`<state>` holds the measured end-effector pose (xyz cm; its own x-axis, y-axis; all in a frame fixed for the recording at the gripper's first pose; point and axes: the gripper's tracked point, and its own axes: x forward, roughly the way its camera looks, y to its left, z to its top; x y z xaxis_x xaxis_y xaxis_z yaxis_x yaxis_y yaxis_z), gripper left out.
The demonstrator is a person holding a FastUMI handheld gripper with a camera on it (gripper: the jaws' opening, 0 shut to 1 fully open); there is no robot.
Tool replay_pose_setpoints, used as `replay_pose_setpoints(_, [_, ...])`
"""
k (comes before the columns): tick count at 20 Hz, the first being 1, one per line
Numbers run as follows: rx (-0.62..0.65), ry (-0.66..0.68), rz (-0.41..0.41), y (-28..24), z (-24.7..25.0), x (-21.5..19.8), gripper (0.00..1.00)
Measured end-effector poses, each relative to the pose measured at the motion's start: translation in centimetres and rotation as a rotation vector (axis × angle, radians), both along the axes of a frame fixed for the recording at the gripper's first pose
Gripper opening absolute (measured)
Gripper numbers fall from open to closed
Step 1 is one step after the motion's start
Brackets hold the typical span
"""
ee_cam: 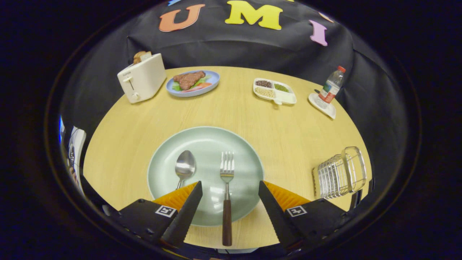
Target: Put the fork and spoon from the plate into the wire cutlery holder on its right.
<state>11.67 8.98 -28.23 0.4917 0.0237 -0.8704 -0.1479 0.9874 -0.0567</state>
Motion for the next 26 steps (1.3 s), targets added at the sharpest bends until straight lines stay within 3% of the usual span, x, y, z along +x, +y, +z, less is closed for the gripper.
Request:
replay_pose_setpoints(5, [-0.019, 0.149, 0.004, 0.5, -1.6, -0.7, 0.71])
replay_pose_setpoints(6, [-0.018, 0.188, -0.019, 0.1, -2.3, -0.8, 0.71])
replay_pose_setpoints(8, [-0.013, 0.253, -0.045, -0.1, -3.1, -1.4, 0.52])
replay_pose_setpoints(12, [-0.048, 0.298, -0.032, -0.3, -3.8, -1.3, 0.28])
replay_pose_setpoints(14, [-0.042, 0.322, -0.025, -0.1, -2.9, -1.2, 0.28])
replay_pose_setpoints(15, [-0.031, 0.339, -0.026, 0.1, -3.7, -1.3, 0.06])
replay_pose_setpoints(17, [-0.037, 0.345, 0.014, 0.4, -4.0, -1.0, 0.06])
replay_pose_setpoints(18, [-0.035, 0.363, 0.01, 0.5, -3.8, -1.5, 0.01])
replay_pose_setpoints(26, [-0.003, 0.305, 0.048, -0.9, 0.2, -2.2, 0.01])
